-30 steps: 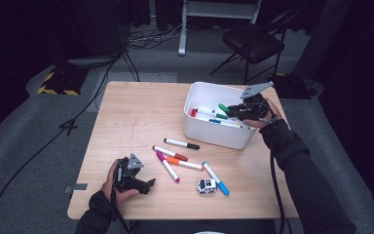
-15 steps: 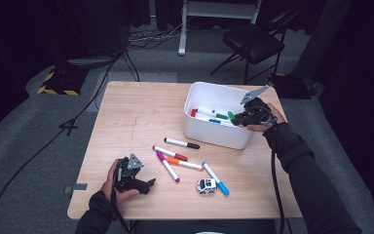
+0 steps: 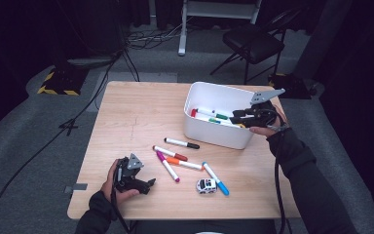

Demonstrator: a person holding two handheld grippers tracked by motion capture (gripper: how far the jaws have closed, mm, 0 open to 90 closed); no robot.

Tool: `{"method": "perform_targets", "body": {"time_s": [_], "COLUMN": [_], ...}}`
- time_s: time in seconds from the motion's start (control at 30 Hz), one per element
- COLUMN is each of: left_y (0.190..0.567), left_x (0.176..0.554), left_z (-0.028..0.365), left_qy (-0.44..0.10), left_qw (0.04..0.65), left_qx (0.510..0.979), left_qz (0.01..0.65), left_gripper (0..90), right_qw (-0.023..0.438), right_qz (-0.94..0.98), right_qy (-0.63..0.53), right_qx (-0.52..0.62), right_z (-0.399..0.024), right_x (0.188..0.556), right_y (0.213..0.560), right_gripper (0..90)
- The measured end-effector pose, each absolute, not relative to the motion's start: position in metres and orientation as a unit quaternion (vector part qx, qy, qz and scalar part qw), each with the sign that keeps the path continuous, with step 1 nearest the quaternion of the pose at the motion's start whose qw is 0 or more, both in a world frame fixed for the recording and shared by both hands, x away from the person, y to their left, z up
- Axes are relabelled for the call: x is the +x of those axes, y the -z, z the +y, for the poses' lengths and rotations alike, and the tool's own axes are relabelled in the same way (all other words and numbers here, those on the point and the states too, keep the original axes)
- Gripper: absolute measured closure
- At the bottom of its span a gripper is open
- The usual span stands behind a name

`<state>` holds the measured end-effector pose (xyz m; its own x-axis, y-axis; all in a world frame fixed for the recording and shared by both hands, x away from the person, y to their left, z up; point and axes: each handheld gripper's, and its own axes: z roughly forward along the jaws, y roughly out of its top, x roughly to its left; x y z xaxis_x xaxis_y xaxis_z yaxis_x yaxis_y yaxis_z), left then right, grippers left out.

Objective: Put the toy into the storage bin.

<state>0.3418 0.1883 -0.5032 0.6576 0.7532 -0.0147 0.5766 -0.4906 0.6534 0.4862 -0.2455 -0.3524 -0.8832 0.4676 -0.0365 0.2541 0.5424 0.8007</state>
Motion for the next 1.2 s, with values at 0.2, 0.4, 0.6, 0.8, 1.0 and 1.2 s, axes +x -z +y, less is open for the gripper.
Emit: {"method": "perform_targets", "body": {"time_s": [0.2, 0.4, 0.6, 0.8, 1.0, 1.2], "left_y": [0.503, 0.503, 0.503, 0.503, 0.503, 0.503], "left_x": [0.342, 0.342, 0.342, 0.342, 0.342, 0.342], "left_z": [0.188, 0.188, 0.188, 0.188, 0.188, 0.188], "left_qy": [-0.138, -0.138, -0.138, -0.138, -0.138, -0.138], "left_qw": [0.320, 0.320, 0.320, 0.320, 0.320, 0.320], "left_qx": [0.852, 0.852, 0.852, 0.852, 0.852, 0.852], "left_qz": [0.390, 0.390, 0.390, 0.391, 0.391, 0.391], "left_gripper": [0.4, 0.5, 0.5, 0.5, 0.5, 0.5], "right_qw": [0.140, 0.137, 0.114, 0.076, 0.057, 0.060], "right_qz": [0.856, 0.842, 0.855, 0.874, 0.895, 0.904], "right_qy": [-0.464, -0.499, -0.487, -0.463, -0.428, -0.406], "right_qx": [0.179, 0.154, 0.137, 0.130, 0.114, 0.121], "right_z": [-0.248, -0.256, -0.255, -0.245, -0.232, -0.228], "right_x": [0.458, 0.418, 0.383, 0.359, 0.345, 0.348], "right_y": [0.346, 0.359, 0.406, 0.452, 0.480, 0.494], "right_gripper": [57.3, 52.3, 46.3, 41.8, 39.8, 48.1]}}
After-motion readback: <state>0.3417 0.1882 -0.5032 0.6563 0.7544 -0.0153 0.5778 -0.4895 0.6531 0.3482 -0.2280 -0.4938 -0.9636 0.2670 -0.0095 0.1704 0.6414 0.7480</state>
